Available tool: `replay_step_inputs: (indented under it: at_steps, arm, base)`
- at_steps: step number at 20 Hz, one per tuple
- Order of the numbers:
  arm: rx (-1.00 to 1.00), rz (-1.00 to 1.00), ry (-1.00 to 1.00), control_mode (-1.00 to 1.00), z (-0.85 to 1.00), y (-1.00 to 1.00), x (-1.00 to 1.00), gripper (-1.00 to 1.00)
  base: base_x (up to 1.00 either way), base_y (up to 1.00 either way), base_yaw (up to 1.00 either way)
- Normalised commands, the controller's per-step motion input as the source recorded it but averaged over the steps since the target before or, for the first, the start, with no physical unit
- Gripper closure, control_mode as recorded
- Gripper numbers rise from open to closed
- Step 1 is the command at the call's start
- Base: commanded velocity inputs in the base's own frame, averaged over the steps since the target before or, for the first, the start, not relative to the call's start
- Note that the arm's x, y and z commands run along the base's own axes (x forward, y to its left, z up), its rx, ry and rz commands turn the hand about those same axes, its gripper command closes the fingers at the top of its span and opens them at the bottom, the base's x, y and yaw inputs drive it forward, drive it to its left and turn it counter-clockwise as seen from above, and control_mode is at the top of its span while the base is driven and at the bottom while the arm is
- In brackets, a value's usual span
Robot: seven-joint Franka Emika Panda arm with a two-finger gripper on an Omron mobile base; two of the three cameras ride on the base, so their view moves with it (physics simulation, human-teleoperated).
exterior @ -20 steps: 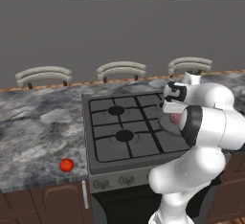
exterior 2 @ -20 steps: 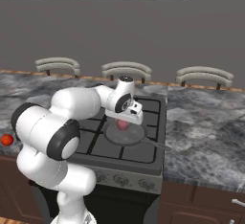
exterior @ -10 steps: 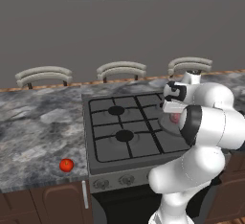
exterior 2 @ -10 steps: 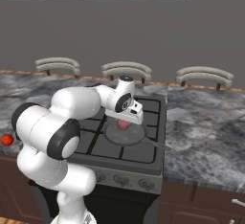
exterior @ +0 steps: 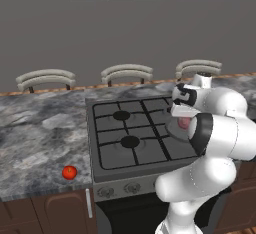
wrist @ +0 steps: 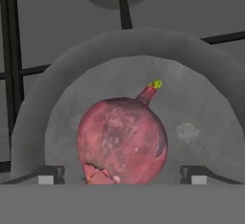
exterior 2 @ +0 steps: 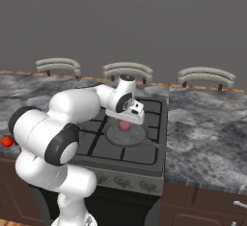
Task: Place the pan on the front right burner on the stove. Then place the tomato and the onion in the pan and turn on the front right burner.
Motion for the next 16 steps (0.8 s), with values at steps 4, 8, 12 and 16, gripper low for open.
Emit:
replay_step_inputs:
  at_steps: [4, 8, 12, 16]
  arm:
    - [0.0, 0.0, -0.02, -1.0, 0.37, 0.0, -0.28, -1.0]
    - [0.0, 0.0, -0.01, -1.0, 0.51, 0.04, -0.32, -1.0]
    - [0.0, 0.0, -0.06, -1.0, 0.35, 0.34, -0.37, -1.0]
    - [0.0, 0.0, -0.1, -1.0, 0.17, 0.6, -0.36, -1.0]
  base:
    - [0.0, 0.0, 0.0]
    - [0.0, 0.0, 0.0]
    - [0.0, 0.0, 0.0]
    - [0.0, 0.0, 0.0]
